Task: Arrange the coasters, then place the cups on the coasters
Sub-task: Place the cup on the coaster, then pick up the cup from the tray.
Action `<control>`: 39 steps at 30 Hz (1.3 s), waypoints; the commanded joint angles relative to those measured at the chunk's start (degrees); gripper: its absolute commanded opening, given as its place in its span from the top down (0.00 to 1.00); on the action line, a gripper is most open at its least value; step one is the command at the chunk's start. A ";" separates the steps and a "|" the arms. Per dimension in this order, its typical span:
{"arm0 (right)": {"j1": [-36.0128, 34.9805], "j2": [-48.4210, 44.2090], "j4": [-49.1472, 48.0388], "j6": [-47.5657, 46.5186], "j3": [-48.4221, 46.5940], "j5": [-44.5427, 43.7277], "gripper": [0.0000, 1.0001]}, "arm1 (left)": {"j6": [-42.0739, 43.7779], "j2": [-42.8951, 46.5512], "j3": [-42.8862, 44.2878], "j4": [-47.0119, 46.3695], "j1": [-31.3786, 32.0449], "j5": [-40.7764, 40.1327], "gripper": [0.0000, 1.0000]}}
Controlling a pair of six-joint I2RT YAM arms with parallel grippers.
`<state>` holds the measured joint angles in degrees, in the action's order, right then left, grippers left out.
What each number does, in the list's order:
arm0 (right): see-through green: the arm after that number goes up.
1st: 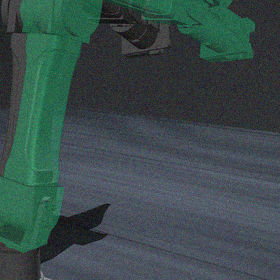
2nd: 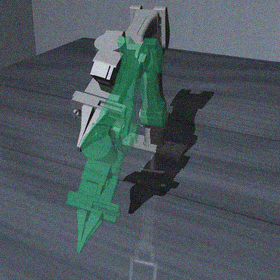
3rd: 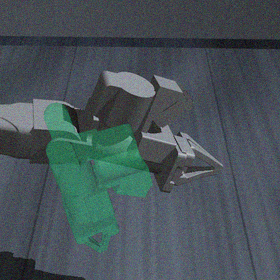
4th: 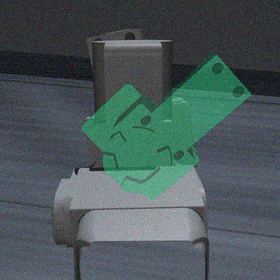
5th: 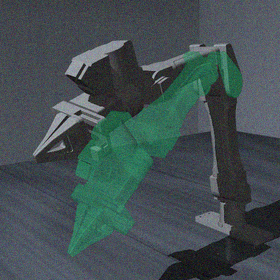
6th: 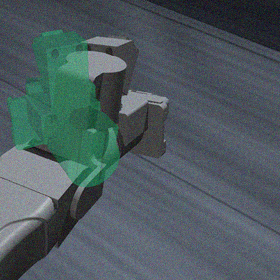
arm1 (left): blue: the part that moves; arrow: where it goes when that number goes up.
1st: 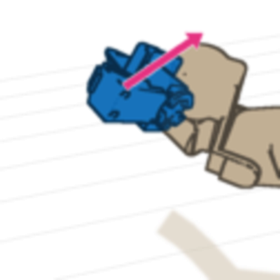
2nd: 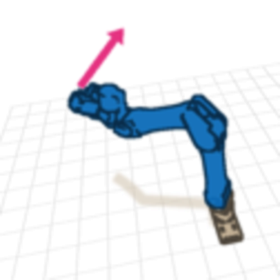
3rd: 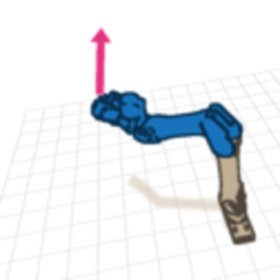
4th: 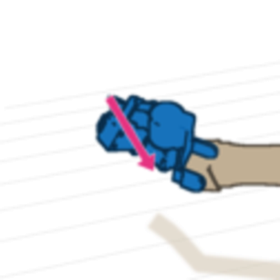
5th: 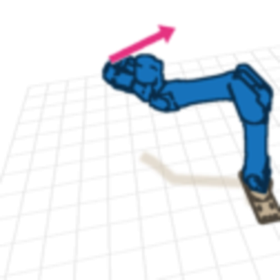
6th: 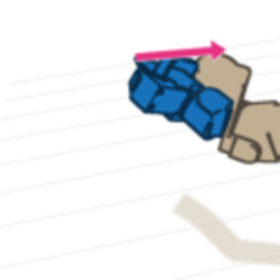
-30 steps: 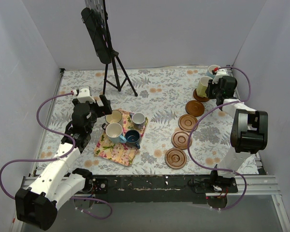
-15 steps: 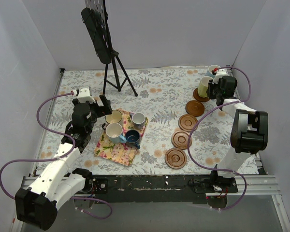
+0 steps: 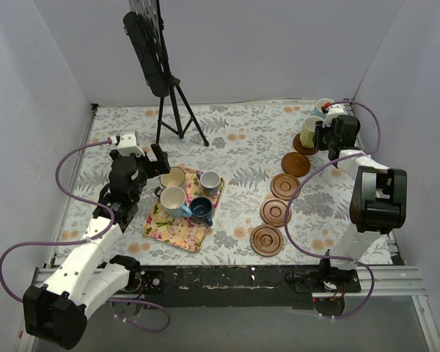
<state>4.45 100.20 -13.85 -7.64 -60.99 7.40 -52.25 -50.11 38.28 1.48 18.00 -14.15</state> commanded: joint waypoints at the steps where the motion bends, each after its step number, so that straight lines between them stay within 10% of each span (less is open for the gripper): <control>1: 0.03 -1.85 -2.76 -0.53 -2.82 -0.54 0.60 | 0.66 0.19 0.83 0.19 -0.16 0.00 0.02; 17: 0.03 -5.80 -1.97 -1.94 -0.98 -4.85 0.40 | 0.57 0.36 0.83 0.19 -0.16 0.09 0.02; 39: -0.05 -39.11 8.03 11.41 10.64 -0.28 0.35 | -1.36 1.06 0.83 0.98 -0.16 -0.53 0.02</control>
<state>4.45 63.83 -12.16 -0.30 -48.58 5.50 -52.51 -50.02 38.28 1.52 18.00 -14.17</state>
